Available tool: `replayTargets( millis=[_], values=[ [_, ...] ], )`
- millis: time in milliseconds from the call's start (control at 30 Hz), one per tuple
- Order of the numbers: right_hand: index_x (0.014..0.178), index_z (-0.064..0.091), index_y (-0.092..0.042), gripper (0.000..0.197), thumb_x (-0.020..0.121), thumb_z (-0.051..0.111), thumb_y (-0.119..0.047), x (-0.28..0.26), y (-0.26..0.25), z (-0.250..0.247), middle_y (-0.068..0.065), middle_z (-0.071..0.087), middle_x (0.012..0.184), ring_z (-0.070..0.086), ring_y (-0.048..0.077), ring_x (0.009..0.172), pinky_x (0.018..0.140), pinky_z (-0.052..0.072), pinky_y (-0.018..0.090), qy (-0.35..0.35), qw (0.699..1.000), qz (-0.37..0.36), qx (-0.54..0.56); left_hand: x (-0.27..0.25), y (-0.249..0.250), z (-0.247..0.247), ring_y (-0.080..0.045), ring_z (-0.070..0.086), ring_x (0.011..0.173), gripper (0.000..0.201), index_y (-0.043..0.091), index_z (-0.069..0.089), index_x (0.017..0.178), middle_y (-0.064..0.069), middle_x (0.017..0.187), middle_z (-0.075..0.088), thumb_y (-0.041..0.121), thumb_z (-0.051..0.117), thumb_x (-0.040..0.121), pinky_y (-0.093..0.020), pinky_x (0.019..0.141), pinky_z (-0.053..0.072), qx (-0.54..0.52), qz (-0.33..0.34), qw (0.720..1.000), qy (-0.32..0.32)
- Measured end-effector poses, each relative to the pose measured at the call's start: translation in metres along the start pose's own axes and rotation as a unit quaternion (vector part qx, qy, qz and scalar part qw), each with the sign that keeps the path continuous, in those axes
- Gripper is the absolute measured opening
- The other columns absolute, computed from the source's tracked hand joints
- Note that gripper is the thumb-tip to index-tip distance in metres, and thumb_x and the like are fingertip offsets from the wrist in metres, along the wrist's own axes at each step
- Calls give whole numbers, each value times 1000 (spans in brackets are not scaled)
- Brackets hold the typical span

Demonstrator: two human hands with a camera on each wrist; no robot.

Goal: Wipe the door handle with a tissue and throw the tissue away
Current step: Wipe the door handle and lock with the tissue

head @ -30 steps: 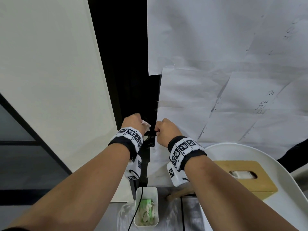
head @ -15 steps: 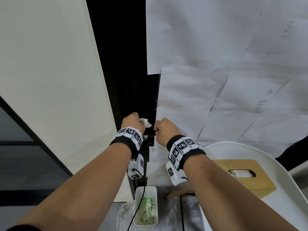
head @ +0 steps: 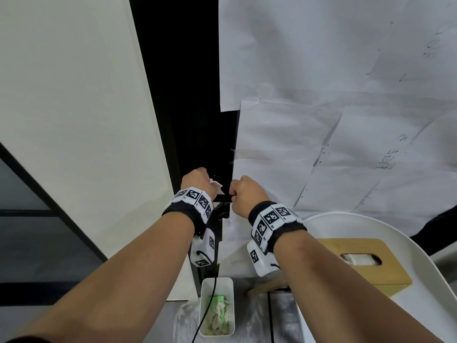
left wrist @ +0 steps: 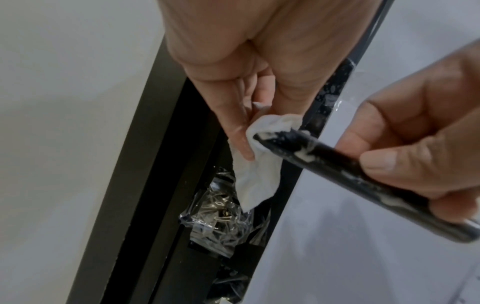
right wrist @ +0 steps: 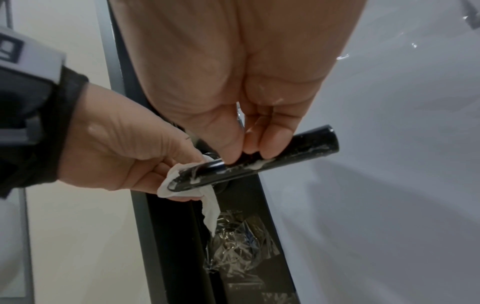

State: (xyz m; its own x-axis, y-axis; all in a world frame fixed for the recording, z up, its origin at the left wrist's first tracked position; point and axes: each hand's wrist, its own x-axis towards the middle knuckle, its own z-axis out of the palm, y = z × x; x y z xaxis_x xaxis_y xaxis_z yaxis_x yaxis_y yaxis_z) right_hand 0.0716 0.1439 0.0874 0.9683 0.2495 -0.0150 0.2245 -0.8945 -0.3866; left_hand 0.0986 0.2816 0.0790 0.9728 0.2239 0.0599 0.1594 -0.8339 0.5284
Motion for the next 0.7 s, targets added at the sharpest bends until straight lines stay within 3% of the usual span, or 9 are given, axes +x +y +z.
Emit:
replayTargets(
  millis=[133, 233, 367, 500, 700],
  values=[
    [102, 59, -9, 20, 84, 52, -3, -1, 0, 0, 9, 48, 104, 46, 22, 78, 69, 39, 28, 5, 1000, -1, 1, -6, 6, 1, -20, 51, 62, 17, 10, 49, 75, -2, 62, 48, 16, 57, 88, -25, 50, 36, 43, 34, 998, 17],
    [102, 59, -9, 20, 85, 52, -2, -2, 0, 0, 9, 47, 102, 46, 22, 76, 68, 38, 28, 6, 1000, -3, -2, -9, 8, 1, -17, 47, 56, 16, 10, 46, 74, 0, 59, 44, 12, 54, 89, -24, 46, 34, 93, 70, 993, 14],
    [104, 59, -9, 21, 85, 52, -2, -3, 0, 2, 4, 39, 95, 46, 22, 76, 68, 38, 28, 9, 1000, -1, -5, -9, 8, 1, -18, 50, 58, 24, 13, 44, 67, 0, 58, 46, 14, 57, 88, -24, 49, 37, 114, 86, 990, 6],
    [105, 59, -9, 21, 86, 52, -3, -2, 2, 1, 7, 44, 100, 46, 22, 77, 69, 40, 29, 2, 1000, -1, -2, -4, 11, -2, -18, 52, 63, 14, 12, 53, 76, -2, 68, 52, 16, 59, 88, -25, 53, 39, 115, 71, 991, -4],
    [103, 60, -8, 19, 86, 52, -4, -1, 3, 1, 9, 47, 103, 46, 23, 76, 68, 38, 27, 3, 1000, -12, -2, 6, 7, 0, -12, 44, 51, 15, 10, 55, 78, -2, 65, 51, 21, 56, 89, -21, 40, 29, 70, 5, 998, 5]
  ],
)
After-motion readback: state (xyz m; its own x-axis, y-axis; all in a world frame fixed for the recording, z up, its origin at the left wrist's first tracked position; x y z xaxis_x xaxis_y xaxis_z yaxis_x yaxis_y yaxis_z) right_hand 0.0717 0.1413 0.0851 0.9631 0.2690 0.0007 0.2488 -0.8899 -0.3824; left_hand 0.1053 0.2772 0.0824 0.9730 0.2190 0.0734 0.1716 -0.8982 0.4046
